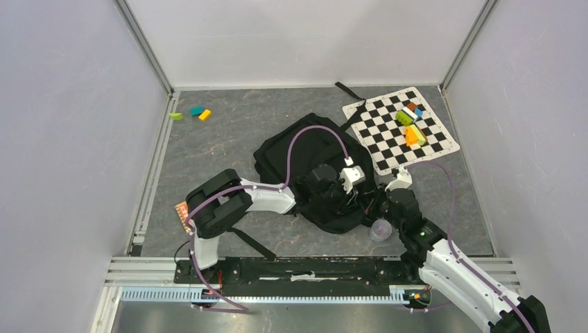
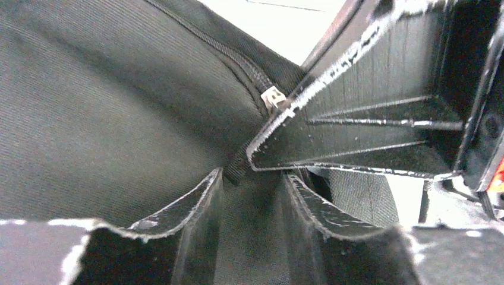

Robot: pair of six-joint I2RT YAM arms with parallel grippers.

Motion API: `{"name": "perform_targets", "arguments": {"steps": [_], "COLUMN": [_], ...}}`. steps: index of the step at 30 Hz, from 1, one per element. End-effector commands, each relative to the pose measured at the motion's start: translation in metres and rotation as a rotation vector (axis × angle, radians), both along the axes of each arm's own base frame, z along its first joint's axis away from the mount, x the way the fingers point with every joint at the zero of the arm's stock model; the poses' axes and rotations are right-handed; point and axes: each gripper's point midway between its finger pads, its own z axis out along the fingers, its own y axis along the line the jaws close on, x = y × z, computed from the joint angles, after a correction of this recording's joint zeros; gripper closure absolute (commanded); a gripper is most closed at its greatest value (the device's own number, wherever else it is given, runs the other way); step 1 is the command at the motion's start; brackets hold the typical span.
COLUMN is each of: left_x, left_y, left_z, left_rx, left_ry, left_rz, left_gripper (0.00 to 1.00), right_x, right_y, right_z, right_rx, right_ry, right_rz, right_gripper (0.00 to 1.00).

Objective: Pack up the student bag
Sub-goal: Zip the student bag at the center of the board.

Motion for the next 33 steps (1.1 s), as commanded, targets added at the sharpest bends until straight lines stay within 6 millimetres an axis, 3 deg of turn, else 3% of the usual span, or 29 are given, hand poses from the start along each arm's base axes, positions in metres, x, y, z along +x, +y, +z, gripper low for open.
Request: {"name": "perform_targets", "arguments": {"steps": [1, 5, 9, 12, 17, 19, 21, 27, 29, 33], "left_x": [0.003, 0.008, 0.008, 0.002, -0.01, -0.013, -0.017, -0.03, -0.032, -0.03], "left_y": [-0.004, -0.007, -0.014, -0.019, -0.02, -0.018, -0.014, -0.009, -0.008, -0.005], "left_z": [0.001, 0.006, 0.015, 0.017, 0.017, 0.022, 0.024, 0.017, 0.016, 0.018], "left_rx": [-0.011, -0.02, -0.06, -0.07, -0.074, -0.088, -0.092, -0.058, -0.044, -0.035], "left_ry": [-0.097, -0.121, -0.143, -0.151, -0.155, -0.161, -0.162, -0.162, -0.167, -0.18], "left_rz": [0.002, 0.025, 0.026, 0.009, -0.007, 0.004, 0.02, 0.022, 0.027, 0.056], "left_gripper": [0.5, 0.5, 0.58, 0.69, 0.97, 0.98, 0.98, 0.98, 0.98, 0.98], "right_x": [0.002, 0.002, 0.0, 0.0, 0.0, 0.0, 0.001, 0.011, 0.014, 0.02], "right_y": [0.016, 0.017, 0.019, 0.02, 0.02, 0.018, 0.014, 0.004, -0.003, -0.025], "right_z": [0.031, 0.033, 0.032, 0.031, 0.033, 0.032, 0.031, 0.044, 0.047, 0.05], "right_rx": [0.082, 0.092, 0.102, 0.106, 0.116, 0.109, 0.091, 0.026, -0.021, -0.128], "right_ry": [-0.044, -0.043, -0.032, -0.027, -0.028, -0.022, -0.018, -0.054, -0.049, -0.036], "right_rz": [0.047, 0.053, 0.058, 0.06, 0.054, 0.044, 0.029, -0.006, -0.034, -0.114], "right_gripper": [1.0, 1.0, 1.0, 1.0, 1.0, 1.0, 0.92, 0.48, 0.38, 0.33]}}
